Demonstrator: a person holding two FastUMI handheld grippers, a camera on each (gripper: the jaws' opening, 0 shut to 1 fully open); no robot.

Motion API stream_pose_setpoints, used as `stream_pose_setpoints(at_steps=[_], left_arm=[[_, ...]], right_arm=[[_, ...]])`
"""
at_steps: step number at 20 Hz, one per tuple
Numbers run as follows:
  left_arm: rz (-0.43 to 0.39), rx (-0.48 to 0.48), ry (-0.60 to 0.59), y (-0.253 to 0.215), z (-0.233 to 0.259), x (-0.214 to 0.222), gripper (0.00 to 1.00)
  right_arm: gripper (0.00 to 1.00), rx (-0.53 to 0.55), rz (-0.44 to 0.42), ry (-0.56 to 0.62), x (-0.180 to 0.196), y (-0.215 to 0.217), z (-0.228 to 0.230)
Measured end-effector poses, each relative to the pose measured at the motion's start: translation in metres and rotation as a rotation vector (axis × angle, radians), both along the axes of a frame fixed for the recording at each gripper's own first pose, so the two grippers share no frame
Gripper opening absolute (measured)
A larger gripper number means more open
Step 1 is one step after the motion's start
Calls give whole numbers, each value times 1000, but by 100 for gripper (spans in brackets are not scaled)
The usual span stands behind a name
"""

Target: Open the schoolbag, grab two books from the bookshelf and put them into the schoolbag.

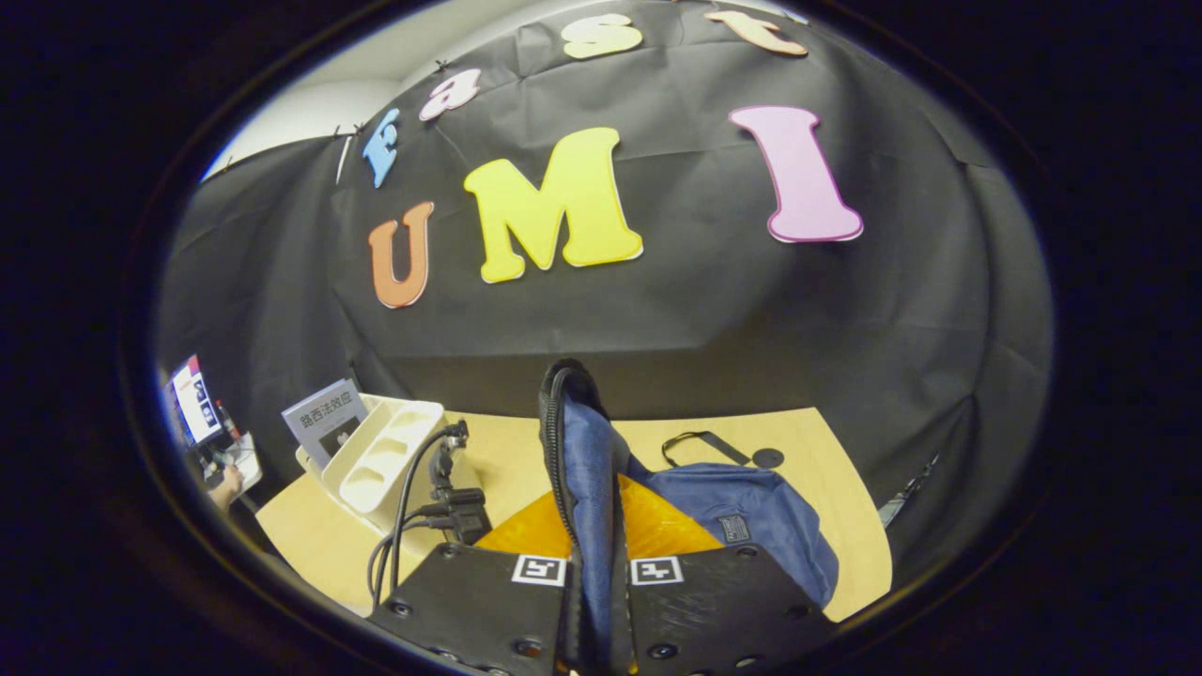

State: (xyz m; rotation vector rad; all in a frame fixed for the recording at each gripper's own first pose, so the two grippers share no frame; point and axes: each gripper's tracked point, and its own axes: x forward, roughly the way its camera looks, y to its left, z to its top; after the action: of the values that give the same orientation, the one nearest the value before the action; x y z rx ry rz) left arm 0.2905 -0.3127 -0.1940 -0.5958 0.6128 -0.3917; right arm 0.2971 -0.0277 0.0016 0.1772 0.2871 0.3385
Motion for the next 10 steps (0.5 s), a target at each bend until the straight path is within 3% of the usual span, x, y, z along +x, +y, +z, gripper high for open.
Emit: stream_pose_setpoints(at_steps=[3, 4, 5, 8, 10], left_arm=[[-30, 111, -2, -1, 4, 0, 91], [-45, 133, -2, 0, 6, -1, 82], [-56, 151, -10, 2, 9, -2, 94], [-49, 368, -99, 39, 22, -4, 94], [-50, 419, -130, 53, 29, -8, 94]], right_arm=[[10, 1, -40, -12, -2, -8, -1], [11, 2, -47, -16, -3, -9, -1], [10, -6, -52, -22, -4, -10, -2], [11, -65, -66, -35, -8, -16, -7], [10, -73, -69, -37, -12, -18, -8]])
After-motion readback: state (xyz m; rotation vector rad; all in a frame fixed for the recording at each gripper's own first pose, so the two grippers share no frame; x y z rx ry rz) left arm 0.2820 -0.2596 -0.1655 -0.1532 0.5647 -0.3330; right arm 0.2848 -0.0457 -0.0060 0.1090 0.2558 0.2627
